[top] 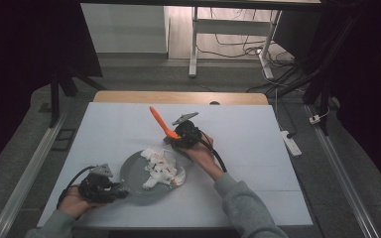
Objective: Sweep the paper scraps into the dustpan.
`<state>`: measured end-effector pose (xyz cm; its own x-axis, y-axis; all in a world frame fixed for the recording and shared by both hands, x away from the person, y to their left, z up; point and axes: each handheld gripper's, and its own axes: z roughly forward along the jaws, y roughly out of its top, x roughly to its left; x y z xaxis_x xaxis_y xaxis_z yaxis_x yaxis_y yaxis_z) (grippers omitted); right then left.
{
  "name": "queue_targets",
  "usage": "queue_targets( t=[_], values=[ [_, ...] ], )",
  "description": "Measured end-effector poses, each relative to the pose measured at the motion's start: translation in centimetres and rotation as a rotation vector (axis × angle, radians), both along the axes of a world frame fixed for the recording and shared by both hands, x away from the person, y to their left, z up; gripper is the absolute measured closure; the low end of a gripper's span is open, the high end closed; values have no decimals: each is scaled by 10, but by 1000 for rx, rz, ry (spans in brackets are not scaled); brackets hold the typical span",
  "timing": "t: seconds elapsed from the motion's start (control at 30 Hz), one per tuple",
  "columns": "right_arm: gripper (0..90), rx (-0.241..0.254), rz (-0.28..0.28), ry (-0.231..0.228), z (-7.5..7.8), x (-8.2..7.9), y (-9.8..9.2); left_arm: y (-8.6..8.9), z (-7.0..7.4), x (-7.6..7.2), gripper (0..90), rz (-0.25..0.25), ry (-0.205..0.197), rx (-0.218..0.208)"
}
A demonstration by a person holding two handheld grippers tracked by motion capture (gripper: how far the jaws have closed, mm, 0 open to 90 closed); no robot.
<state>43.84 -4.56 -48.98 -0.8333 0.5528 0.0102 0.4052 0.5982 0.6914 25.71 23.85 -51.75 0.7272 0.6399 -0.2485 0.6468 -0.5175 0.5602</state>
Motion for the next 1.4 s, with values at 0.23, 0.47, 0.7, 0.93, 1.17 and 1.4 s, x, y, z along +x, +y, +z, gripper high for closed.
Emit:
queue_targets(
  t=[0.23,0.47,0.7,0.93,1.17,1.4],
  values=[
    [700,10,50,10,-1,-18,8,-1,0,0,611,4,-1,-2],
    [700,113,99,94,3,-33,9,-1,0,0,611,6,-2,-1],
    [700,219,41,22,31,-32,-15,-1,0,-1,611,5,-2,2],
    [700,193,-50,-25,33,-22,-35,-2,0,-1,611,6,-1,1],
    [700,109,-79,-14,12,-9,-22,-2,0,0,611,7,-2,2],
    [700,43,-78,-22,0,-2,-6,-2,0,0,611,7,-3,0]
  ],
)
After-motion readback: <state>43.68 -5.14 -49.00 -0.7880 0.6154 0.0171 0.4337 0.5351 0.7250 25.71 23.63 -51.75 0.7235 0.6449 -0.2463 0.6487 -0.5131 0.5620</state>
